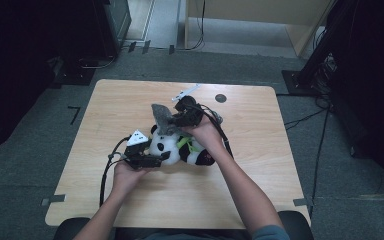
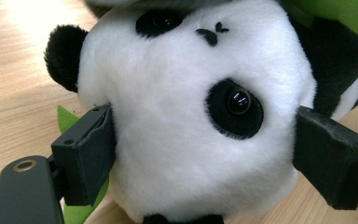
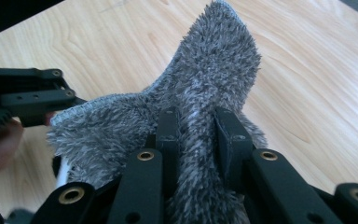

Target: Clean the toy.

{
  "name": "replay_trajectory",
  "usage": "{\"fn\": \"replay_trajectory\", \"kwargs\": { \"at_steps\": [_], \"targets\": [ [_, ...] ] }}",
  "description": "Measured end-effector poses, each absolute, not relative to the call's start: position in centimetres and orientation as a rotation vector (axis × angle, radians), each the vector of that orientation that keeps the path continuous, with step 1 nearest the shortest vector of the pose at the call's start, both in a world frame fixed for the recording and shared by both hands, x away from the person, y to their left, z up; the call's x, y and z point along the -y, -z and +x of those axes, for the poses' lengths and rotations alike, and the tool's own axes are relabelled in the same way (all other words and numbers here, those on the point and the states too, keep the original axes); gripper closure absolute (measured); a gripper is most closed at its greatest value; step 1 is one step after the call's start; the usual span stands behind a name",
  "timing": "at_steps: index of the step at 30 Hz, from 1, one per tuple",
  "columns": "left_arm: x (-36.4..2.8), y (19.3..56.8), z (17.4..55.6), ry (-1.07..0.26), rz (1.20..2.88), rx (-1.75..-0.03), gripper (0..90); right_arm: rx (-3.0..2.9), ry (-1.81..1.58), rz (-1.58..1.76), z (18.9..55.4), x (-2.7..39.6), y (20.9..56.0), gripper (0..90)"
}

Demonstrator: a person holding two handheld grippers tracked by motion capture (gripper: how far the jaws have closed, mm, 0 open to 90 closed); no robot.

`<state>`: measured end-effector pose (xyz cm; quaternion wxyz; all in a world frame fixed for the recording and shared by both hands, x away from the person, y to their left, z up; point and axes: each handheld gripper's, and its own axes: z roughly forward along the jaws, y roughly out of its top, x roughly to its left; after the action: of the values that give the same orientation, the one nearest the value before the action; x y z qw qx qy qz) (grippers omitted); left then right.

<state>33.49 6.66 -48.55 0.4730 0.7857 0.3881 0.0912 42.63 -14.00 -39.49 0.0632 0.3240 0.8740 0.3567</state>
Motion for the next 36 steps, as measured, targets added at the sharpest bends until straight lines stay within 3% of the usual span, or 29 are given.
{"fn": "replay_trajectory", "kwargs": {
  "at_steps": [25,36],
  "targets": [
    [-6.7,48.6,33.6,-0.218,1.916,-0.951,13.4,-2.53,-1.08,1.038,41.9,20.3,37.1,74.9],
    [-6.7,48.6,33.6,-0.221,1.913,-0.95,13.4,-2.435,-1.162,0.98,40.5,21.3,34.0,75.1]
  ]
}}
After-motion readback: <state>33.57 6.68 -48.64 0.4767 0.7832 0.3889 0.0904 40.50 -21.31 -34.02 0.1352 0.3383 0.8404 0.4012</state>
